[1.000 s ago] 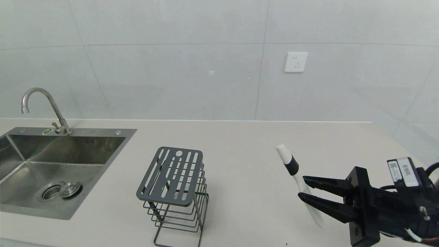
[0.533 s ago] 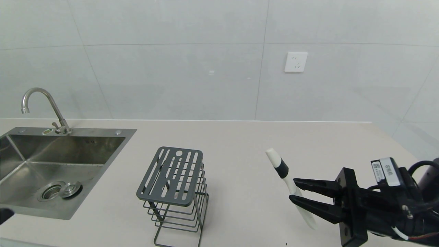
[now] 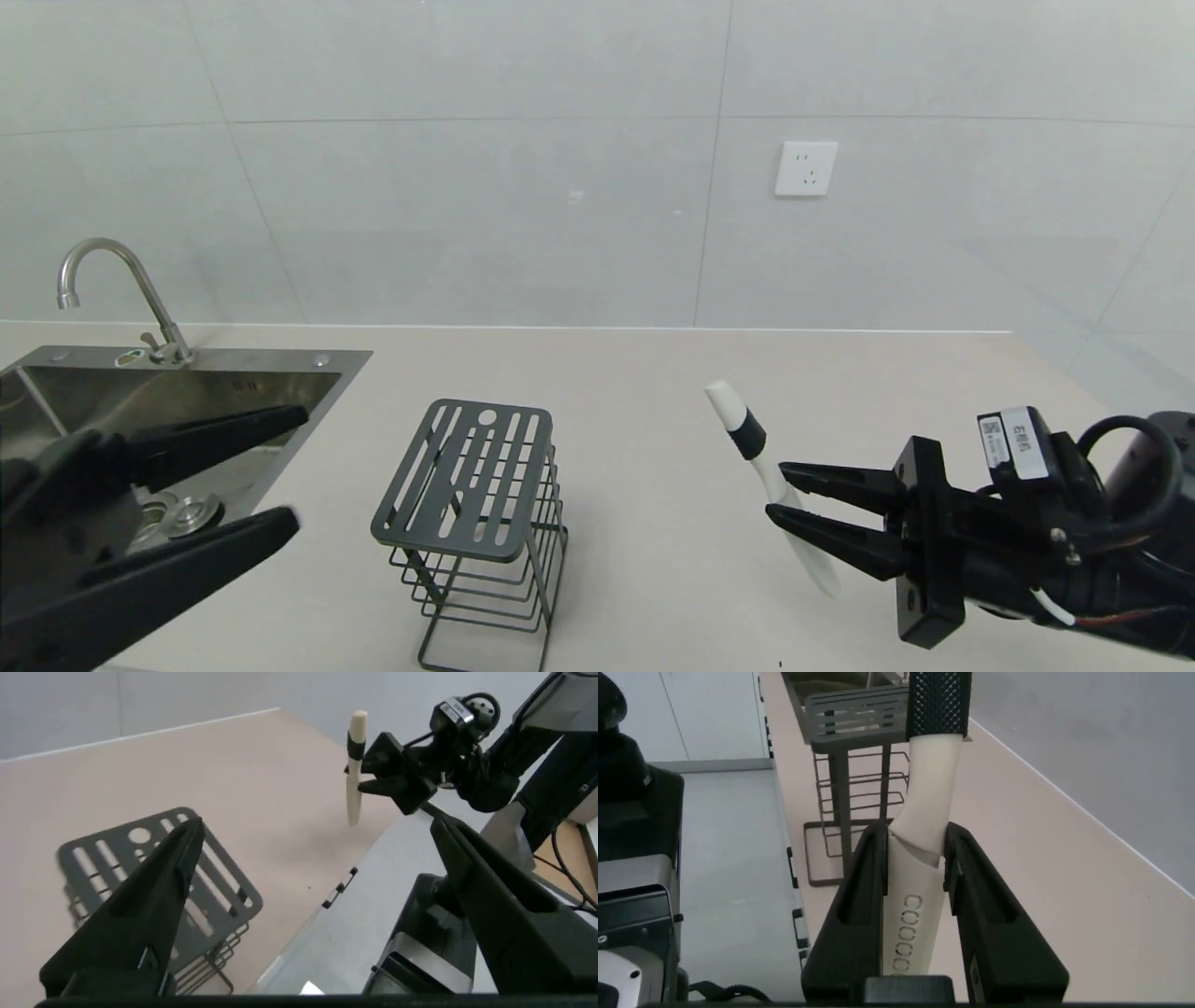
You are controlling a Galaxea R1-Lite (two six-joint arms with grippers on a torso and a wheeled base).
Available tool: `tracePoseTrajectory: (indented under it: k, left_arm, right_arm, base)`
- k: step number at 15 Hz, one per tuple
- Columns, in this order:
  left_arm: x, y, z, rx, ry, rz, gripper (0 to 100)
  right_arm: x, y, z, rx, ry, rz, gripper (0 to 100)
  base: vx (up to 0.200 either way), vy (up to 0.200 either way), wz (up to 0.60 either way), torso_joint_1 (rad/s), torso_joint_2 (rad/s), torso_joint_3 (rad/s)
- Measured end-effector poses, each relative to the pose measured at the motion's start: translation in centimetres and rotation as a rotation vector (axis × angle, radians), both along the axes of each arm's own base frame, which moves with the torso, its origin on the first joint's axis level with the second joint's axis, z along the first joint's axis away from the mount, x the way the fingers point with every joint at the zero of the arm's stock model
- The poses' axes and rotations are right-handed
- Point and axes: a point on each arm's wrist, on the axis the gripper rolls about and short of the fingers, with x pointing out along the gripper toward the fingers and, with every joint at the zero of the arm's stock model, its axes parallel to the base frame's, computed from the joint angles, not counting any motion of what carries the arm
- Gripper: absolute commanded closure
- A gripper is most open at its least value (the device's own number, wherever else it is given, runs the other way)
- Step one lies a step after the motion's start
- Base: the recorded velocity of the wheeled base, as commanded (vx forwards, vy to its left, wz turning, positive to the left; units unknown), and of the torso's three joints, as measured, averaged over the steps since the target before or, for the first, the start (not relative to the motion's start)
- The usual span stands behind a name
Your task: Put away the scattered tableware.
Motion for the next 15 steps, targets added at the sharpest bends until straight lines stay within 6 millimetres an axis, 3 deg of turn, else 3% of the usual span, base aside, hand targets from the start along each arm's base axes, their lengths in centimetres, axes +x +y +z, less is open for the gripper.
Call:
tracePoseTrajectory:
  k: [3,9,15]
  left_arm:
    - [1.9,-2.9,0.0,0.024,0.051,-0.033,0]
    - [3.5,-8.2,-0.3,-0.012,-0.016,-0.112,0]
    - [4.7,-11.2,-1.4,-0.046,-0.055,-0.123,0]
  right_arm:
    - [0.7,0.5,0.7,0.022,-0.031,0.002,100]
    - [1.0,0.6,0.8,0.027,-0.034,-0.002,100]
    - [2.3,1.8,1.5,0.07,-0.027,-0.022,100]
  base:
    - [0.0,0.0,0.0,0.0,0.0,0.0]
    - [0.0,0.0,0.0,0.0,0.0,0.0]
    - [0.0,0.0,0.0,0.0,0.0,0.0]
